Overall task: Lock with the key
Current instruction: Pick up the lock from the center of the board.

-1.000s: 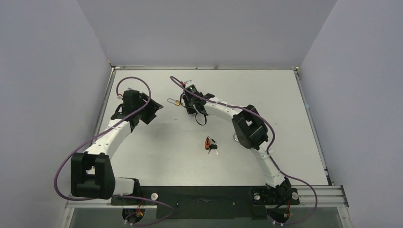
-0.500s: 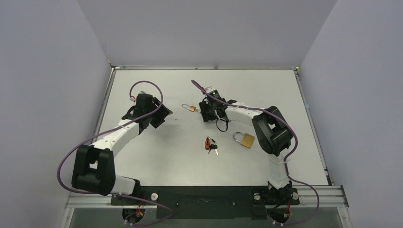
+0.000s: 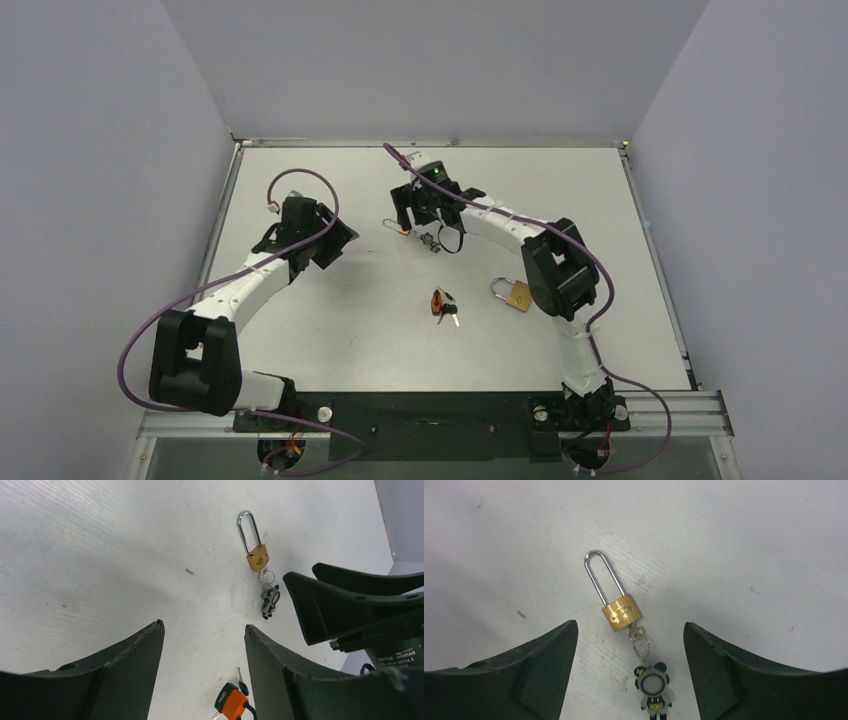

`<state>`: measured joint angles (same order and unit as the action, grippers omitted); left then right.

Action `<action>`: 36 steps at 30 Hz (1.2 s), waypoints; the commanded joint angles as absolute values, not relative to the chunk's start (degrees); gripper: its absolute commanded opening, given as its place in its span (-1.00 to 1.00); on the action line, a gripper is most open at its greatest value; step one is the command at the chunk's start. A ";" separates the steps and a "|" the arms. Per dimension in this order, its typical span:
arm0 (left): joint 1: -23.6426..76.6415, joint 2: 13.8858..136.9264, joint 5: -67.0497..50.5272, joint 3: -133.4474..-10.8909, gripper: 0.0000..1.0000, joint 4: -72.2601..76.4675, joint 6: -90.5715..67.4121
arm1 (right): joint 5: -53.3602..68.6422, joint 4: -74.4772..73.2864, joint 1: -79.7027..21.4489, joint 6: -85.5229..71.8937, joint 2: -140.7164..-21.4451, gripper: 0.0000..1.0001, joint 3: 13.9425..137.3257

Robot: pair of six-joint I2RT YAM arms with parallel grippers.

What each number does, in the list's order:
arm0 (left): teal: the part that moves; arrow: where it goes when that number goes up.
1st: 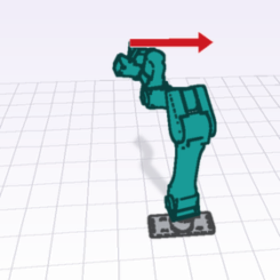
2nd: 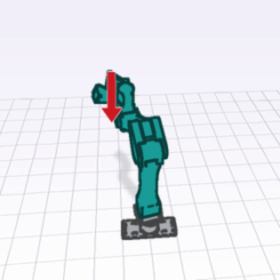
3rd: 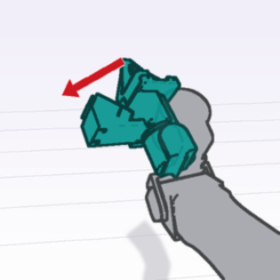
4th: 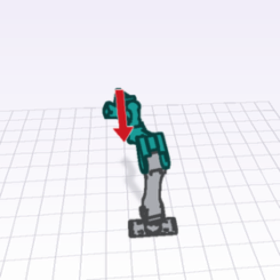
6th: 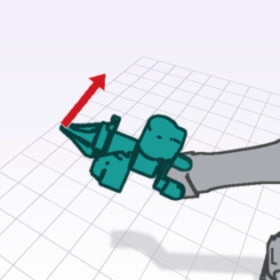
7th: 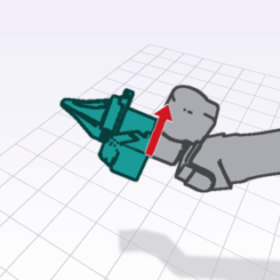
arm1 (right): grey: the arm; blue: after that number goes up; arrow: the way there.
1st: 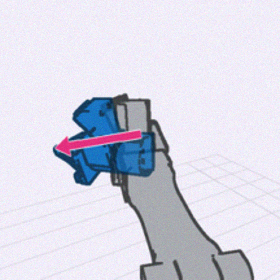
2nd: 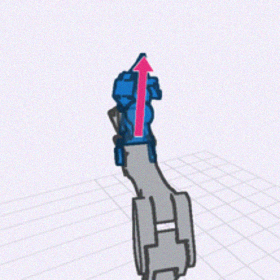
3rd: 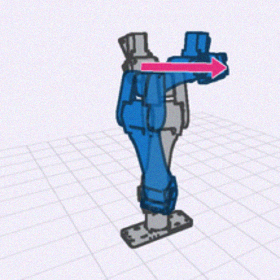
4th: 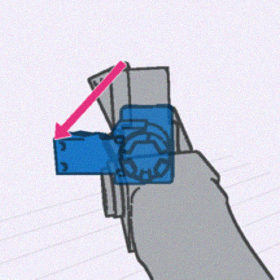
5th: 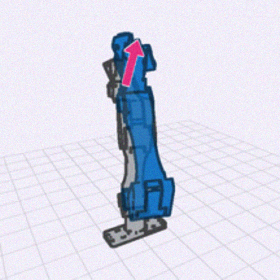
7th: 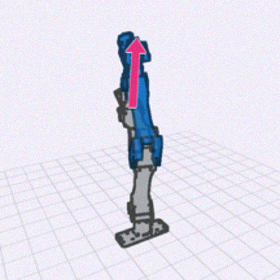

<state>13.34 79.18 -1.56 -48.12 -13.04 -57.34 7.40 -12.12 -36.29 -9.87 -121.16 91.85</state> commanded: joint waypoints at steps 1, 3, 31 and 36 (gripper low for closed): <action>11.57 76.02 -1.66 -48.59 0.16 -13.10 -55.38 | 9.26 -14.77 -37.30 -6.54 -127.68 0.46 100.33; 10.88 75.34 -2.03 -48.50 0.16 -13.58 -55.11 | 9.66 -16.76 -37.39 -5.98 -130.47 0.43 104.22; 8.21 74.68 -4.48 -47.60 0.16 -13.20 -55.23 | 9.32 -17.59 -39.53 -4.00 -131.65 -0.32 100.97; 8.23 75.72 -5.27 -47.95 0.16 -12.53 -55.02 | 8.96 -17.40 -39.72 -3.95 -130.67 -0.69 99.99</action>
